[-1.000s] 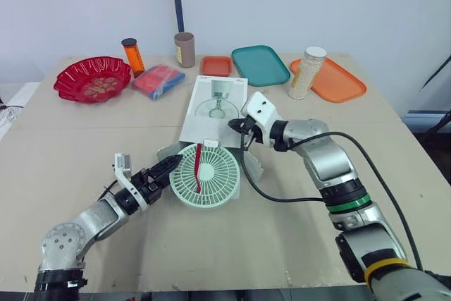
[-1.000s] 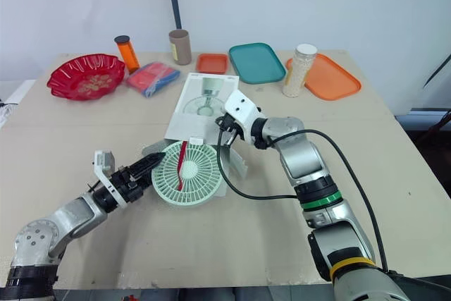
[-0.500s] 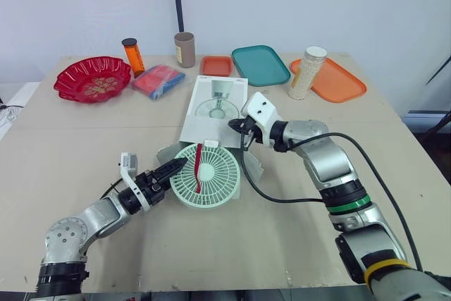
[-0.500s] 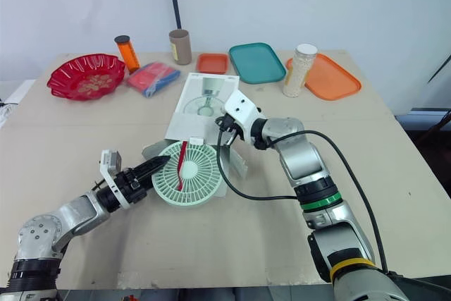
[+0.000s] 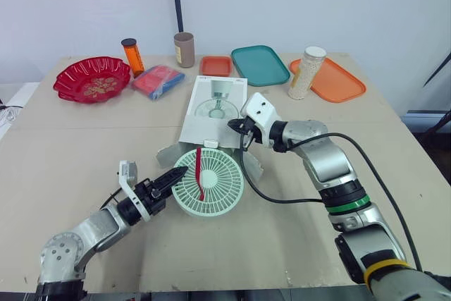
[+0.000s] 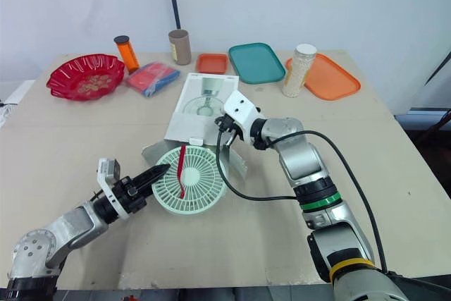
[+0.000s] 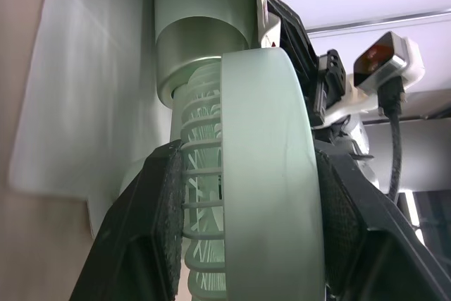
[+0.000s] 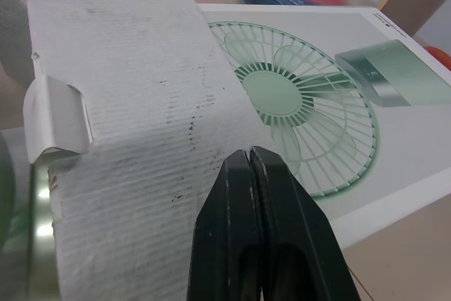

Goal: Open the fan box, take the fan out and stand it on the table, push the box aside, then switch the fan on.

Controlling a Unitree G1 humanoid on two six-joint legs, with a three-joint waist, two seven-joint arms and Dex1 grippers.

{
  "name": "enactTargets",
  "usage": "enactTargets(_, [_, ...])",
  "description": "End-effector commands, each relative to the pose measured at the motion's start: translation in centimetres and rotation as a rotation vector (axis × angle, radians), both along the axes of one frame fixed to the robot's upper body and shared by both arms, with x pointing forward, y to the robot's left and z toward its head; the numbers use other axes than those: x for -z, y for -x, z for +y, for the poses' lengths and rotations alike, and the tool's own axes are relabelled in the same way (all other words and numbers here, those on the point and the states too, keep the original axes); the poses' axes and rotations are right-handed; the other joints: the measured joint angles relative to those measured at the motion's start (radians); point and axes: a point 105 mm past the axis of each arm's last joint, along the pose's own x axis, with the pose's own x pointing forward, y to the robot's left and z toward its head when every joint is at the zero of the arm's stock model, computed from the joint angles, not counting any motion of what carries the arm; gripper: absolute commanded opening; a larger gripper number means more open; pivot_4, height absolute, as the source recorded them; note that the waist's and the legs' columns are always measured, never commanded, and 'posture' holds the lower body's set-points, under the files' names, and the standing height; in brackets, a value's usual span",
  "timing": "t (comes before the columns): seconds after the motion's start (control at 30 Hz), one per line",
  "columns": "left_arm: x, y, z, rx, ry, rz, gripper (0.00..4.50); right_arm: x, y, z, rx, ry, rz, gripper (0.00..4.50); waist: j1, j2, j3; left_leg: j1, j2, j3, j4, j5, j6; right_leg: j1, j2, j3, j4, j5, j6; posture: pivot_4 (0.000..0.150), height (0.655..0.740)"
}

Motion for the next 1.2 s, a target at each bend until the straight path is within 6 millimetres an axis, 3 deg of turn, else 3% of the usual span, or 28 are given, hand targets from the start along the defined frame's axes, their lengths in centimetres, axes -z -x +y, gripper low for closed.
enactTargets(0.03, [0.4,1.3,-0.6,0.032,-0.029,0.025,1.9,1.6,0.0,-0.1,0.012,0.029,0.045,0.0,0.0,0.0,0.0,0.0,0.0,0.0,0.0,0.0,0.0,0.0,0.0,0.0,0.0,0.0,0.0,0.15,0.74])
enactTargets(0.1, [0.5,1.3,-0.6,0.022,-0.037,0.025,1.9,1.7,0.1,-0.1,0.011,0.029,0.046,0.0,0.0,0.0,0.0,0.0,0.0,0.0,0.0,0.0,0.0,0.0,0.0,0.0,0.0,0.0,0.0,0.15,0.74])
enactTargets(0.17, [0.4,0.9,-0.4,0.002,-0.035,0.019,2.92,1.7,0.1,-0.1,0.009,0.03,0.047,0.0,0.001,0.0,0.0,0.0,0.0,0.0,0.0,0.0,0.0,0.0,0.0,0.0,0.0,0.0,0.0,0.15,0.74])
enactTargets(0.33, [0.6,0.3,0.0,-0.019,-0.057,0.008,4.46,1.8,0.1,0.1,0.005,0.031,0.046,0.0,0.001,0.0,0.0,0.0,0.0,0.0,0.0,0.0,0.0,0.0,0.0,0.0,0.0,0.0,0.0,0.15,0.74])
enactTargets(0.57, [0.6,0.9,1.3,-0.014,-0.111,-0.034,4.46,1.4,0.1,0.2,0.002,0.019,0.042,0.0,0.0,0.0,0.0,0.0,0.0,0.001,0.0,0.0,0.0,0.0,0.0,0.0,-0.001,0.0,0.0,0.15,0.74])
enactTargets(0.77, [-1.4,1.4,4.2,0.019,-0.201,-0.173,4.46,-0.6,0.5,0.9,-0.039,-0.064,0.043,0.0,-0.002,0.001,0.001,0.0,0.0,0.001,-0.001,0.0,0.0,-0.001,0.001,0.0,-0.001,0.0,-0.001,0.15,0.74])
enactTargets(1.1, [-3.2,2.2,6.8,0.145,-0.654,-0.534,4.46,-3.5,2.5,1.4,-0.194,-0.175,0.011,0.0,-0.009,0.004,0.006,-0.001,0.002,0.002,-0.01,0.001,-0.001,-0.003,0.001,-0.001,-0.007,0.001,-0.002,0.15,0.74])
enactTargets(1.2, [-3.8,2.2,7.2,0.143,-0.715,-0.622,4.46,-4.3,3.2,1.6,-0.243,-0.212,-0.003,0.0,-0.009,0.004,0.007,-0.001,0.002,0.002,-0.012,0.001,-0.001,-0.004,0.001,-0.001,-0.008,0.001,-0.002,0.15,0.74])
